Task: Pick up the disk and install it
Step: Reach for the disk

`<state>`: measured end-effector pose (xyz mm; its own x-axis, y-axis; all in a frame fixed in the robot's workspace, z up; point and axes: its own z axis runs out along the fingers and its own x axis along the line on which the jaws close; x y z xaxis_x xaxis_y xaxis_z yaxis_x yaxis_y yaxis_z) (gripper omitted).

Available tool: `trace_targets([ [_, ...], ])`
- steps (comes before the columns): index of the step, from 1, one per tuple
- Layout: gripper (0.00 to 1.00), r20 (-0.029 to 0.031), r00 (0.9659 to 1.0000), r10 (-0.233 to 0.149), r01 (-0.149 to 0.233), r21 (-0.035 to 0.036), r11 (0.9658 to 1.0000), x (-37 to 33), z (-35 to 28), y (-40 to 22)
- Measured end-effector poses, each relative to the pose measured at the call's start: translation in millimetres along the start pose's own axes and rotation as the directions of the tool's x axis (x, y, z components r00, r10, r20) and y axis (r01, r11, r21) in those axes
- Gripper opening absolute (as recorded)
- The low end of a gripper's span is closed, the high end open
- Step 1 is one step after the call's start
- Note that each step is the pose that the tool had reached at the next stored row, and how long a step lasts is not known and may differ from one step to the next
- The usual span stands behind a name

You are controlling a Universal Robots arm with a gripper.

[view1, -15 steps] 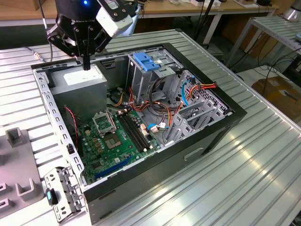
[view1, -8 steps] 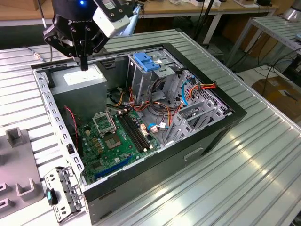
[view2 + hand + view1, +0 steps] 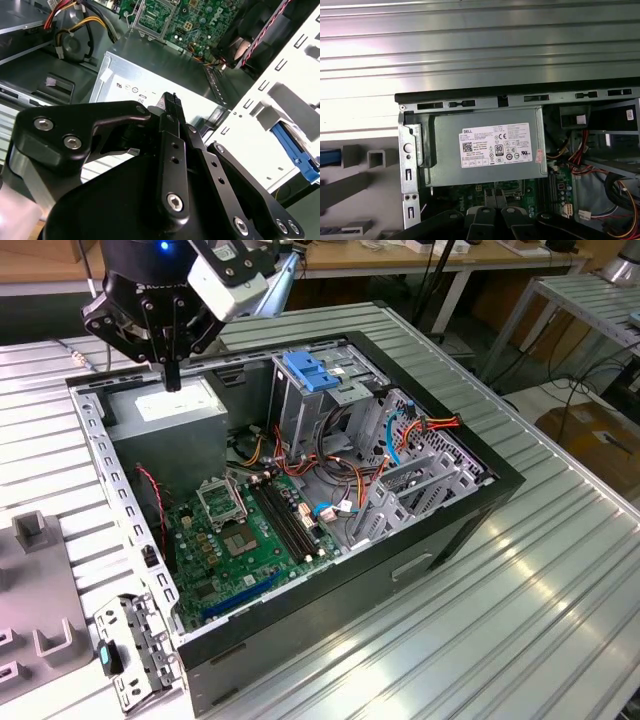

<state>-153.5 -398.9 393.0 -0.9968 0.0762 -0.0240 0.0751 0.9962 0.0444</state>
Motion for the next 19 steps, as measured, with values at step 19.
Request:
trace_targets([
  [19, 0.11, -0.0001, 1.0, 0.0, 0.0, 0.0, 1.0, 16.2, -0.3, -1.2],
])
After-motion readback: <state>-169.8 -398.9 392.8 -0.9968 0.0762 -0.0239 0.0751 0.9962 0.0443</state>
